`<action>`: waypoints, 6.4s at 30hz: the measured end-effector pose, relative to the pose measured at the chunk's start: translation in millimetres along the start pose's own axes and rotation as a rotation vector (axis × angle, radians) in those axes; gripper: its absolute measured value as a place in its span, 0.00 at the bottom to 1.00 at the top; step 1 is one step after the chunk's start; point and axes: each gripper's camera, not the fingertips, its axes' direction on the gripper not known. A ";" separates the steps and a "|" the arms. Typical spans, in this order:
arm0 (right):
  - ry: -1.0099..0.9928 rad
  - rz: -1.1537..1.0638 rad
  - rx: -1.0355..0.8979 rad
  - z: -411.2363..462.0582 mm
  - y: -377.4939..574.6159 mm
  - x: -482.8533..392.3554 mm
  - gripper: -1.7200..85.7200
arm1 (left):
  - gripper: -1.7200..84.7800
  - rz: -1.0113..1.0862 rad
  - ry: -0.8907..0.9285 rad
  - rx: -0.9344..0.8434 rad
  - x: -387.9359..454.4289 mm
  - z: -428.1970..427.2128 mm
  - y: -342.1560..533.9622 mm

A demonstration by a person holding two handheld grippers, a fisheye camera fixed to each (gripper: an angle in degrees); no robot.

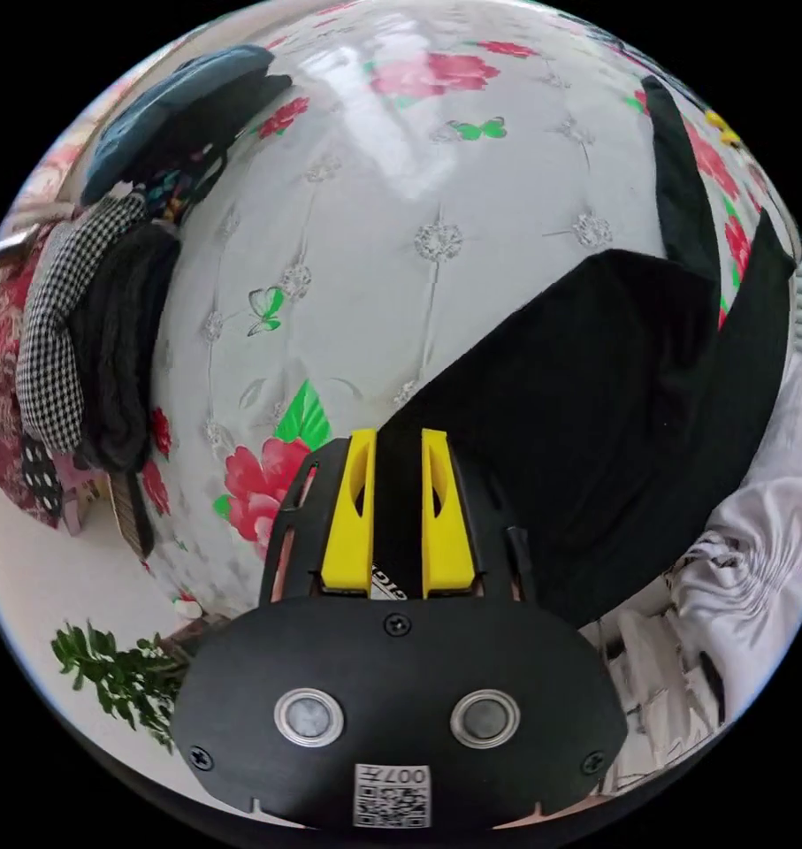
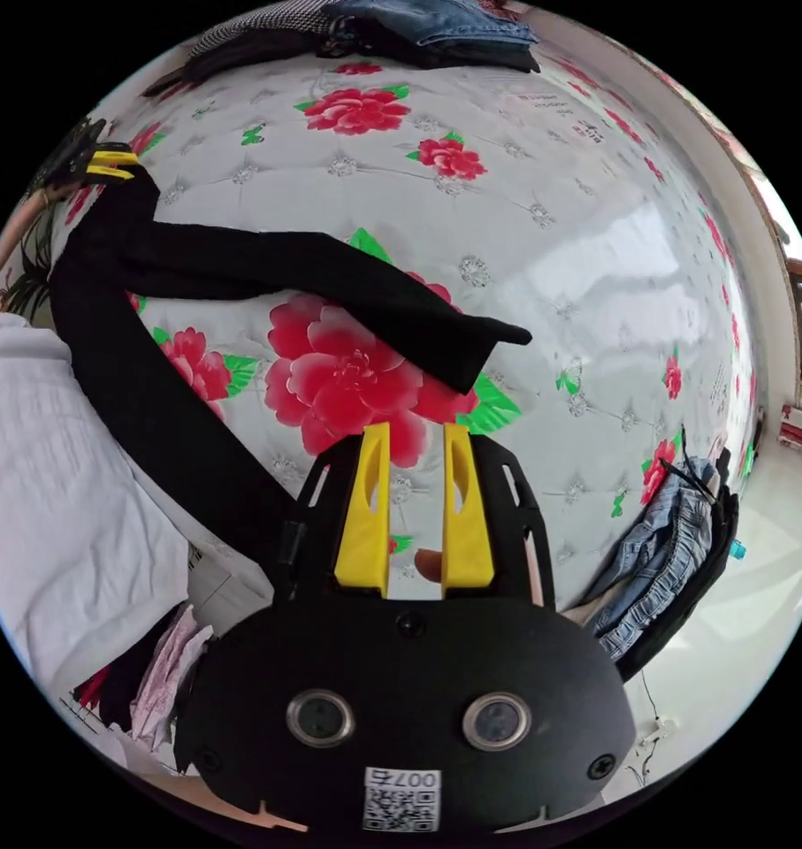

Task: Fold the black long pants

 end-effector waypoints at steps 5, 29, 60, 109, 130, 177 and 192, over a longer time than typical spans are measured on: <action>-0.172 0.087 -0.049 56.2 56.2 -20.9 0.07 | 0.02 -0.304 -0.111 -0.012 -40.3 10.4 23.0; 0.010 0.027 0.179 -0.4 -117.3 11.9 0.05 | 0.13 -0.043 -0.111 -0.080 -76.1 -1.1 38.1; -0.080 0.226 0.394 -238.5 59.7 100.1 0.02 | 0.01 -0.110 -0.019 0.263 -58.6 -29.8 226.0; 0.137 0.278 0.428 -337.5 255.8 78.3 0.02 | 0.01 -0.334 0.150 0.119 90.5 139.6 350.6; -0.504 0.893 0.529 -209.5 455.0 256.3 0.07 | 0.01 -0.622 0.167 0.238 102.9 147.3 402.9; -0.455 0.482 0.547 -263.8 239.8 92.2 0.02 | 0.08 -0.836 0.063 0.477 77.5 171.2 383.7; -0.432 -0.119 0.361 -290.2 -20.1 -191.4 0.02 | 0.01 -0.271 -0.235 0.233 104.0 215.8 239.1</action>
